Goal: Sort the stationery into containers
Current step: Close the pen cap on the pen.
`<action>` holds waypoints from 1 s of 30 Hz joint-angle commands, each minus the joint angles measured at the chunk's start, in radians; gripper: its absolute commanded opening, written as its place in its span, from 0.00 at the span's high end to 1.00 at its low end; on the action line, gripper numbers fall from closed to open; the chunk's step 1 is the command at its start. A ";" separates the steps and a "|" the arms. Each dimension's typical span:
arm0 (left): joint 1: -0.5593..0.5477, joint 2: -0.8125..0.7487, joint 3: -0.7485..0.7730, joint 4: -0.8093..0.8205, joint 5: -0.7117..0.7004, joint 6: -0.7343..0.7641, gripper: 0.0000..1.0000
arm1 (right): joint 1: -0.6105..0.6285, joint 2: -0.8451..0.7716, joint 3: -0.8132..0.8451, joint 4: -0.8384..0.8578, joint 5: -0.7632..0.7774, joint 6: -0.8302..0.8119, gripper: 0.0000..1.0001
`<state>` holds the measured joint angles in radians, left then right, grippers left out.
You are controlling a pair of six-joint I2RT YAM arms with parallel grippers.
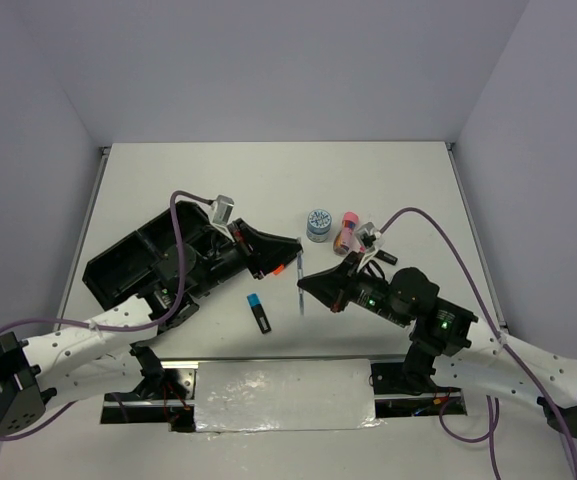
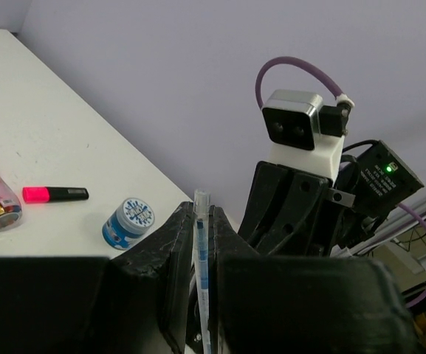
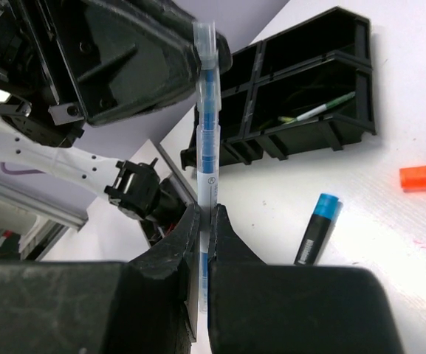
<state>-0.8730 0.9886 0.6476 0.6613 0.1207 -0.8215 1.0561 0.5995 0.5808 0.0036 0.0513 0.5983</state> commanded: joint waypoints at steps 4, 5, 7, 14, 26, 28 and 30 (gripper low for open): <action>-0.003 0.008 -0.005 0.015 0.051 -0.057 1.00 | 0.005 -0.004 0.114 0.007 0.106 -0.090 1.00; -0.012 0.008 -0.005 0.008 0.050 -0.065 1.00 | 0.007 0.003 0.128 0.004 0.120 -0.121 1.00; -0.020 0.001 -0.005 -0.026 0.042 -0.068 1.00 | 0.007 0.014 0.165 0.009 0.140 -0.155 1.00; -0.058 -0.019 0.003 -0.064 0.017 -0.044 0.66 | 0.008 0.117 0.182 0.142 0.067 -0.262 1.00; -0.058 -0.053 0.095 -0.212 -0.039 0.074 0.97 | 0.010 0.085 0.139 0.107 0.001 -0.235 1.00; -0.058 -0.053 0.101 -0.206 -0.023 0.087 1.00 | 0.010 0.082 0.131 0.104 -0.014 -0.236 1.00; -0.058 -0.054 0.104 -0.175 0.028 0.107 1.00 | 0.010 0.085 0.123 0.104 -0.036 -0.236 0.91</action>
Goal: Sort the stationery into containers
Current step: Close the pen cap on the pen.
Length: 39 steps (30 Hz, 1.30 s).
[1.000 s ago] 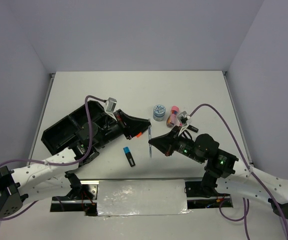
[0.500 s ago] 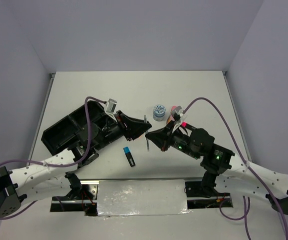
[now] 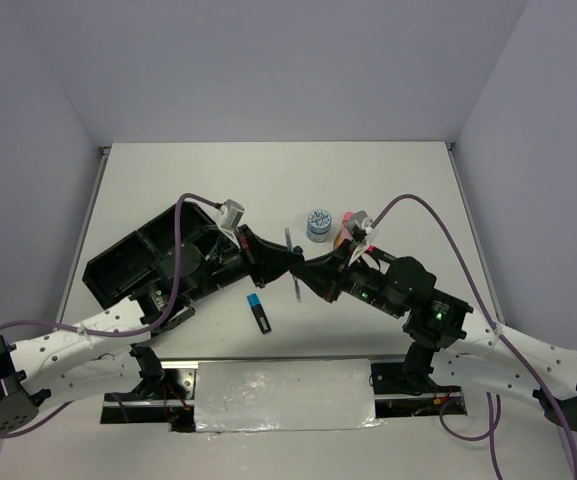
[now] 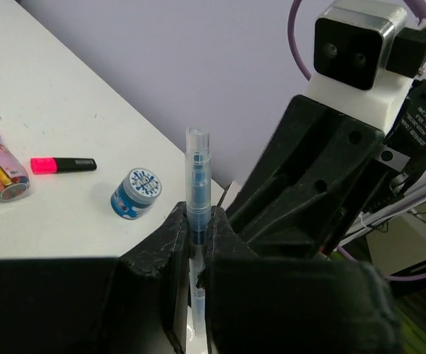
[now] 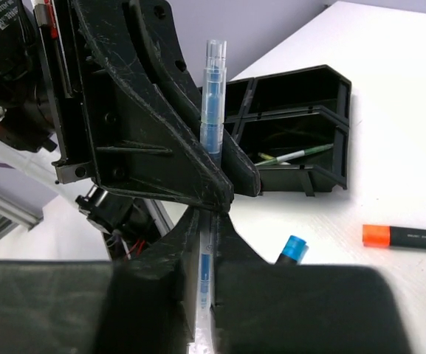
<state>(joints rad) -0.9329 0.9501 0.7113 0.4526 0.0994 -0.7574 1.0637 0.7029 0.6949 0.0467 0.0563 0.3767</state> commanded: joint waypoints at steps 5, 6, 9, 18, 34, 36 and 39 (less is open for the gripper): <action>0.002 -0.028 0.024 0.179 0.196 0.082 1.00 | 0.002 0.023 0.000 0.077 -0.122 0.002 0.55; 0.002 -0.031 0.020 0.217 0.209 0.079 1.00 | 0.002 0.029 -0.011 0.102 -0.128 0.007 0.55; 0.002 -0.036 0.007 0.265 0.232 0.056 1.00 | 0.002 0.041 -0.021 0.143 -0.150 0.021 0.71; 0.000 -0.079 0.039 0.117 0.094 0.107 0.38 | 0.002 0.032 -0.014 0.137 -0.153 0.027 1.00; 0.002 -0.086 0.185 -0.153 -0.130 0.184 0.51 | 0.002 0.058 0.006 0.130 -0.213 0.016 1.00; 0.002 -0.086 0.175 -0.147 -0.118 0.173 0.52 | 0.002 0.061 0.015 0.119 -0.208 0.010 1.00; 0.002 -0.083 0.172 -0.140 -0.107 0.161 0.52 | 0.002 0.070 0.032 0.108 -0.197 0.005 1.00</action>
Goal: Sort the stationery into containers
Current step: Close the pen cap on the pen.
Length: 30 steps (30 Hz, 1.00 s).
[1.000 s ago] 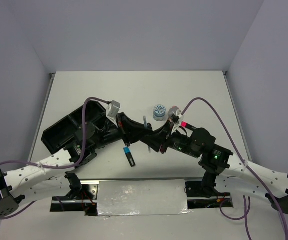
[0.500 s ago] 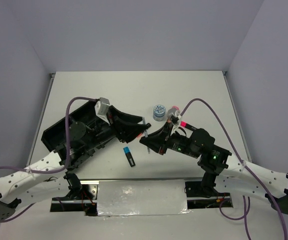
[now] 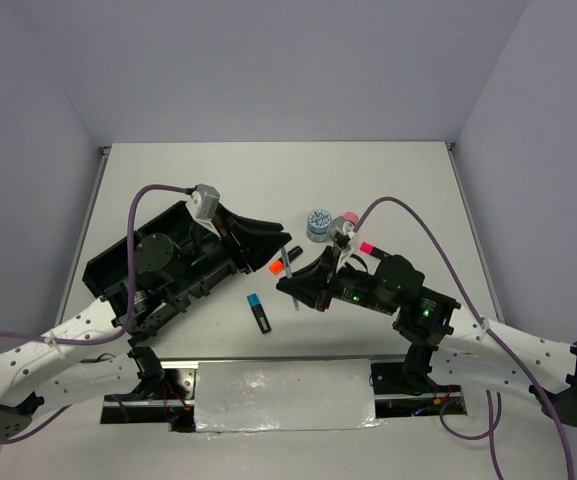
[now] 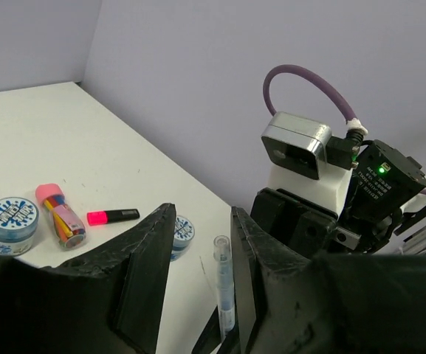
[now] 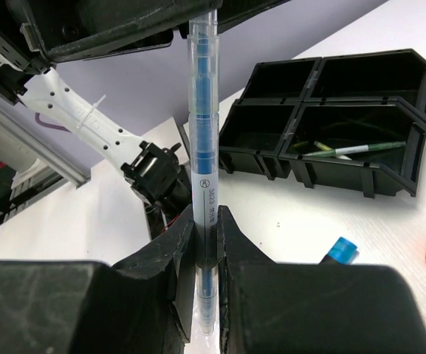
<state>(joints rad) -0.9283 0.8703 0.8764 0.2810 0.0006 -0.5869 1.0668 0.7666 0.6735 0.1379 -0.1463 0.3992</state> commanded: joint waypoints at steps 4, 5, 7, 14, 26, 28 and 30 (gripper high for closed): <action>-0.003 0.002 -0.004 0.043 0.042 -0.037 0.62 | -0.001 0.011 0.070 0.005 0.028 -0.023 1.00; -0.003 0.002 -0.010 0.049 0.051 -0.042 0.65 | -0.001 0.013 0.075 0.000 0.036 -0.026 1.00; -0.003 0.001 -0.025 0.063 0.068 -0.059 0.82 | -0.001 0.017 0.090 -0.011 0.040 -0.034 1.00; -0.003 0.021 -0.056 0.076 0.116 -0.099 1.00 | -0.004 0.052 0.213 -0.072 0.096 -0.089 1.00; -0.063 0.007 -0.229 0.127 0.121 -0.159 1.00 | -0.025 0.336 0.829 -0.256 0.091 -0.232 1.00; -0.069 0.001 -0.240 0.113 0.110 -0.149 1.00 | -0.024 0.344 0.857 -0.255 0.059 -0.227 1.00; -0.069 -0.027 -0.228 0.048 0.051 -0.136 1.00 | -0.024 0.344 0.835 -0.261 0.030 -0.221 1.00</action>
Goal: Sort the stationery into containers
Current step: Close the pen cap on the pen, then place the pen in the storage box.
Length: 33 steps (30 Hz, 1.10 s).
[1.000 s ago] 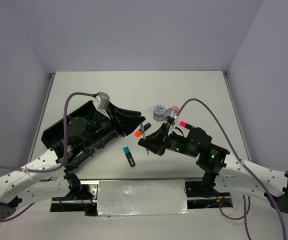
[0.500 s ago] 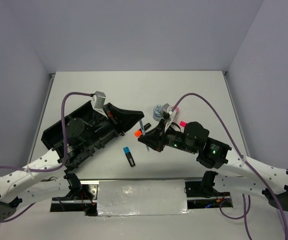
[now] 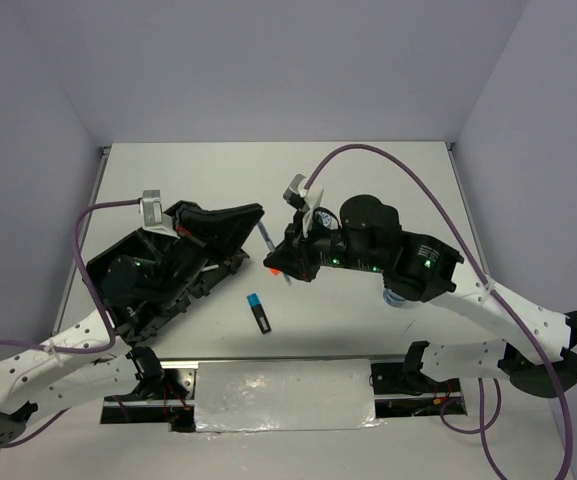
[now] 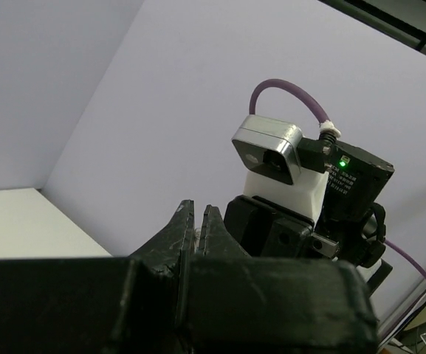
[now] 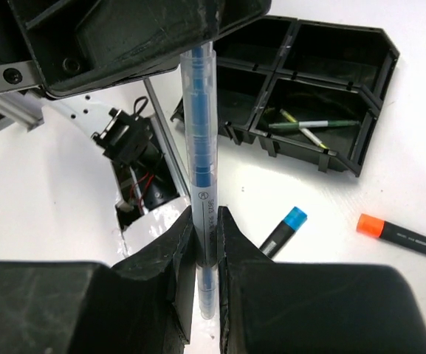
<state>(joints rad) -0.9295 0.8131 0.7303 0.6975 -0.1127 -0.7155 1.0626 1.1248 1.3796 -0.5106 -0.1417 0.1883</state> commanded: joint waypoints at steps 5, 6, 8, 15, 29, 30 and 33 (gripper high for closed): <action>-0.066 -0.011 0.067 -0.552 0.016 0.065 0.54 | -0.006 -0.071 -0.155 0.448 -0.021 0.029 1.00; -0.066 -0.012 0.083 -0.572 -0.010 0.088 0.45 | 0.005 -0.094 -0.190 0.477 -0.018 0.049 1.00; -0.066 0.001 0.122 -0.585 -0.025 0.105 0.44 | 0.017 -0.114 -0.270 0.506 -0.013 0.066 1.00; -0.065 0.061 0.144 -0.578 -0.028 0.126 1.00 | 0.034 -0.148 -0.353 0.532 0.027 0.085 1.00; 0.226 0.360 0.414 -0.984 -0.664 0.604 1.00 | -0.119 -0.405 -0.697 0.357 0.396 0.163 0.00; 0.262 0.380 0.399 -0.957 -0.606 0.644 1.00 | -0.121 -0.430 -0.715 0.353 0.392 0.162 0.00; 0.374 0.442 0.350 -0.914 -0.384 0.797 1.00 | -0.127 -0.508 -0.755 0.327 0.384 0.157 0.00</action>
<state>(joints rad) -0.6365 1.2156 1.1152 -0.2409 -0.6289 -0.1513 0.9432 0.6853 0.6334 -0.1867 0.2073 0.3420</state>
